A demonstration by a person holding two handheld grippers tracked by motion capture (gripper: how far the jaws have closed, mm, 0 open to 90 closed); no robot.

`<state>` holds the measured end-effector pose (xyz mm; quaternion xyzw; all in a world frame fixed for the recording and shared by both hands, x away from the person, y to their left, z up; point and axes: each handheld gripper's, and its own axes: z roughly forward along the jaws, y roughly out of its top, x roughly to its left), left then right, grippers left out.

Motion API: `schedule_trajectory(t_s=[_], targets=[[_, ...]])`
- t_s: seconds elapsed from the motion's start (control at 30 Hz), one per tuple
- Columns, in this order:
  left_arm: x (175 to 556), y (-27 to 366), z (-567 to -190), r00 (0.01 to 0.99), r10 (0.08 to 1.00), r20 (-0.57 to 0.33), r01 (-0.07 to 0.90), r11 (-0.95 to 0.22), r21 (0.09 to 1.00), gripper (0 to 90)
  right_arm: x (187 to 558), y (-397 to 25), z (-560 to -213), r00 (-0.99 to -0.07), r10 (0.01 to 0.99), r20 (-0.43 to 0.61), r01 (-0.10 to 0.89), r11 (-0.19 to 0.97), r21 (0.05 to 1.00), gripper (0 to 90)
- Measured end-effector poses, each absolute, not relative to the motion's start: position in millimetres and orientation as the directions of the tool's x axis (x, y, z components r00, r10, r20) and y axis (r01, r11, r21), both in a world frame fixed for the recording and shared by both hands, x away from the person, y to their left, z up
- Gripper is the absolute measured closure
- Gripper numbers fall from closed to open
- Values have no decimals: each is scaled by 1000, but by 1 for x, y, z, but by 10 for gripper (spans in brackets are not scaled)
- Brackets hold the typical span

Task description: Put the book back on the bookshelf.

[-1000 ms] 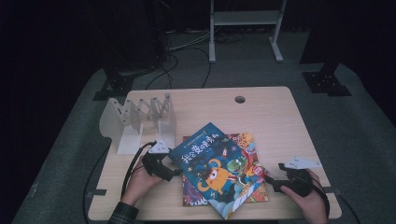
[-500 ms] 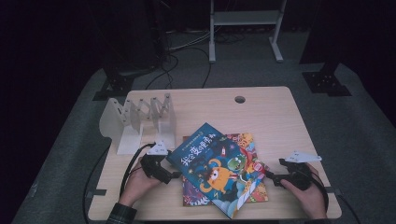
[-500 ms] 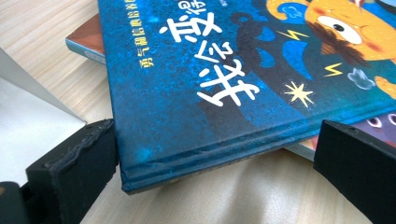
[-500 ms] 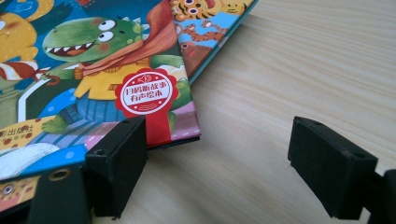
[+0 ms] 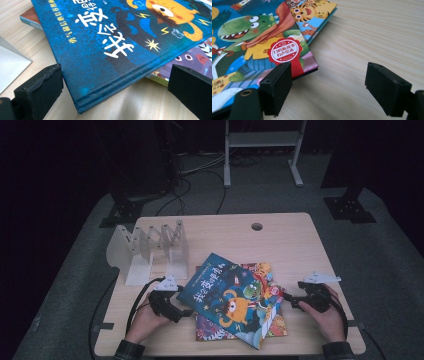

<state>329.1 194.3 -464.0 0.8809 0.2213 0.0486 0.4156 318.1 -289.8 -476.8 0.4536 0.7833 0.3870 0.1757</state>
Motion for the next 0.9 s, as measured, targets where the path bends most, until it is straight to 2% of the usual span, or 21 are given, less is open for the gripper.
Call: schedule_trajectory(t_s=[0.67,0.9], targets=[[312,187,-463,921,364,-140,337,-562,756,0,355,-288,-471,-470,881,54,595,271,756,255],[310,180,-466,930,331,-158,331,-574,749,6,355,-279,-464,-505,859,84,577,264,773,249]])
